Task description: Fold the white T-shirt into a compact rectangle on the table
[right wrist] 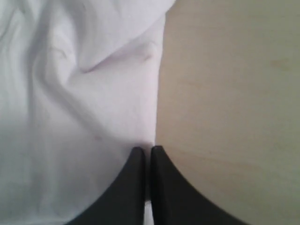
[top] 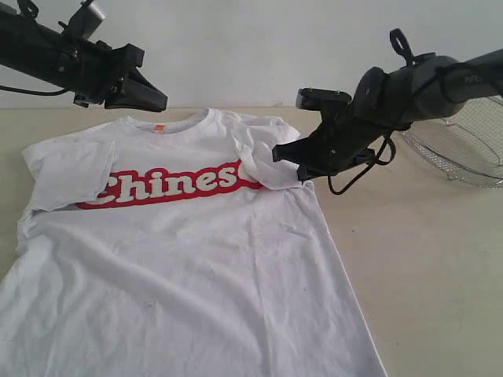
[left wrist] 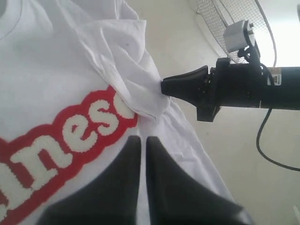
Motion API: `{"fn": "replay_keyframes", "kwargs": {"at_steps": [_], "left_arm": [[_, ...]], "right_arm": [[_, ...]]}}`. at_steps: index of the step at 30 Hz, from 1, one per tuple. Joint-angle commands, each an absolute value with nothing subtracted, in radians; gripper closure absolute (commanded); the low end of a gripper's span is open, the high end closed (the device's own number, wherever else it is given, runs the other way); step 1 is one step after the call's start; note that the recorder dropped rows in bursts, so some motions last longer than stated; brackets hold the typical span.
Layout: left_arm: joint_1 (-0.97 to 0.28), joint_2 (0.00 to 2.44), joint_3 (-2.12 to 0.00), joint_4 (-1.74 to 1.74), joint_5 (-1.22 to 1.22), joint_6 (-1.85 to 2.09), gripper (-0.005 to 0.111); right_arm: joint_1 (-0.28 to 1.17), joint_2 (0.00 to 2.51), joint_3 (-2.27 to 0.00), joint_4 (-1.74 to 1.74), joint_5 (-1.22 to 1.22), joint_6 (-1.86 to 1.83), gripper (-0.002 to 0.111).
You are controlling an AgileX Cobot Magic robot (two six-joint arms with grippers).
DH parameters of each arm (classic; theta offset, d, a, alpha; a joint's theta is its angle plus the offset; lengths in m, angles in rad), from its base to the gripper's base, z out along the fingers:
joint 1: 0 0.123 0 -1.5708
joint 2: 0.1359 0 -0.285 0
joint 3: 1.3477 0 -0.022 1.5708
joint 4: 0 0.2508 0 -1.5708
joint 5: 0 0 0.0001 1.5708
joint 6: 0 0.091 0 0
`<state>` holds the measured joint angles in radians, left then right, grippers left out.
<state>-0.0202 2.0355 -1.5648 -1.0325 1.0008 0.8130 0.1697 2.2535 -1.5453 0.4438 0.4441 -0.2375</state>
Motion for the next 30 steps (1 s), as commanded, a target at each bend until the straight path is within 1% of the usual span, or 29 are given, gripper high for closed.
{"fn": "replay_keyframes", "kwargs": {"at_steps": [1, 10, 15, 18, 22, 30], "left_arm": [[-0.023, 2.031, -1.582, -1.024, 1.032, 0.811, 0.102], [-0.023, 2.031, -1.582, -1.024, 1.045, 0.808, 0.102], [-0.023, 2.031, -1.582, -1.024, 1.049, 0.808, 0.102], [-0.023, 2.031, -1.582, -1.024, 1.047, 0.808, 0.102], [-0.023, 2.031, -1.582, -1.024, 1.047, 0.808, 0.102], [-0.023, 2.031, -1.582, -1.024, 1.049, 0.808, 0.102]], "right_arm": [[0.17, 2.23, -1.547, 0.346, 0.433, -0.167, 0.108], [0.17, 2.159, -1.547, 0.375, 0.435, -0.162, 0.108], [0.18, 2.146, -1.547, 0.472, 0.374, -0.214, 0.108], [0.192, 2.18, -1.547, 0.544, 0.363, -0.265, 0.108], [0.209, 2.24, -1.547, 0.553, 0.351, -0.289, 0.108], [0.207, 2.233, -1.552, 0.54, 0.338, -0.291, 0.108]]}}
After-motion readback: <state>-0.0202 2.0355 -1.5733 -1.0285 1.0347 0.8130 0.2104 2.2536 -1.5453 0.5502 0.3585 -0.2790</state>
